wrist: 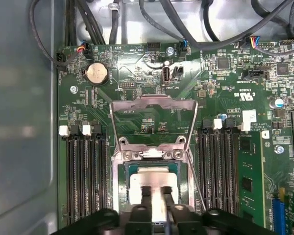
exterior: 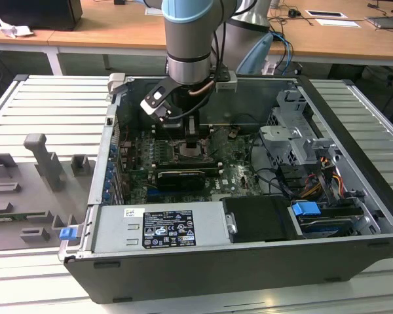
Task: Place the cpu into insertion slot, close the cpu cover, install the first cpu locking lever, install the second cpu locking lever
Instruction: 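Place the cpu into insertion slot, then close the cpu cover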
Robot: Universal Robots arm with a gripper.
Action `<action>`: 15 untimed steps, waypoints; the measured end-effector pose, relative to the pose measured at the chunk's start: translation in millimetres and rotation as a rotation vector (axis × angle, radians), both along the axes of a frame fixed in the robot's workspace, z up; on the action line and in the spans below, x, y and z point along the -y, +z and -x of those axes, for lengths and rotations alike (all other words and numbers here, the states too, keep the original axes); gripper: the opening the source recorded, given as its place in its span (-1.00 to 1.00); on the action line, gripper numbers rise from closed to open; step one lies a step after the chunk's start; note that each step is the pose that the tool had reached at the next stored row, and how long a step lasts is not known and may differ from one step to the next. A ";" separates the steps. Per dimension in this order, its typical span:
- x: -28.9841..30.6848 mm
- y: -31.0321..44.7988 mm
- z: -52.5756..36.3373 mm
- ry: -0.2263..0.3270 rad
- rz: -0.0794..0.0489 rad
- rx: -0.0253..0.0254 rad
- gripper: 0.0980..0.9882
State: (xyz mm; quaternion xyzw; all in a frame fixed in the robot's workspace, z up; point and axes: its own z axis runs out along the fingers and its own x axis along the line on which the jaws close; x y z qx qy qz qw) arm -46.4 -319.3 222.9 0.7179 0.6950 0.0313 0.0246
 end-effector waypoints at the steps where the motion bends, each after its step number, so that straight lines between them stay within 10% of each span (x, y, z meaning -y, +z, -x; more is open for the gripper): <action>1: 0.0 1.6 0.0 0.000 0.000 0.0000 -0.85; 15: 0.2 12.2 -12.5 0.000 0.000 -0.0073 -0.98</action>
